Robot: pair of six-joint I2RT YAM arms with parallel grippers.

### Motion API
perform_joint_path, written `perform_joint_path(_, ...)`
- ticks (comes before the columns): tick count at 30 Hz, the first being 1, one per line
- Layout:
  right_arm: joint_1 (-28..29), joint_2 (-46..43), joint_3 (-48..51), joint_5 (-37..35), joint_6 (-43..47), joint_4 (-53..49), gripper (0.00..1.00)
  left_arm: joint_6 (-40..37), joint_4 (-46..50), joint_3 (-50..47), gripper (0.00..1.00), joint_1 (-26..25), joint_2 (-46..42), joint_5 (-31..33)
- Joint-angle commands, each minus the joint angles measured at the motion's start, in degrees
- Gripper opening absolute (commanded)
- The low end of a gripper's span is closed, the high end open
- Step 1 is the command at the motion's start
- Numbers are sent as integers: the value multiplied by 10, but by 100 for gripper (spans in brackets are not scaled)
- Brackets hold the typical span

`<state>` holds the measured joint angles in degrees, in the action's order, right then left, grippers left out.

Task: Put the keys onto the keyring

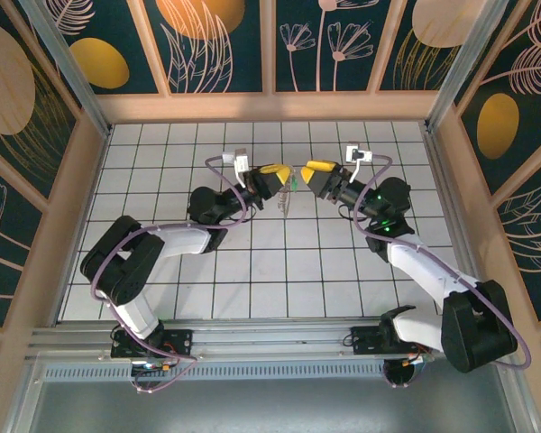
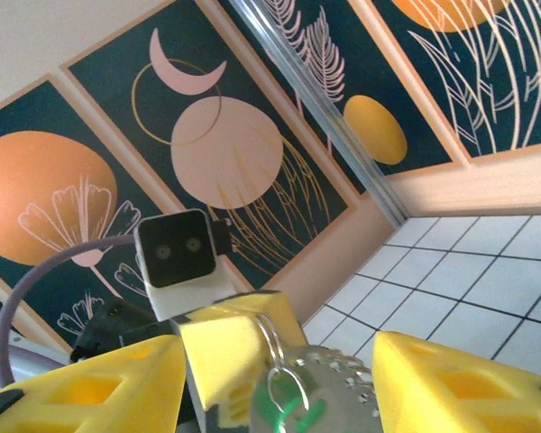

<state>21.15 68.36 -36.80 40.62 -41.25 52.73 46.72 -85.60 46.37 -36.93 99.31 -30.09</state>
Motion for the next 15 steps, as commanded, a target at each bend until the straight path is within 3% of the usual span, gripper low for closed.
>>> perform_joint_path(1, 9, 15, -21, 11, -12, 55, 55, 29, -56, 20, 0, -5, 16, 10)
perform_joint_path(15, 14, 43, -7, 6, -16, 75, 50, 36, -66, 21, 0, -9, 20, 6)
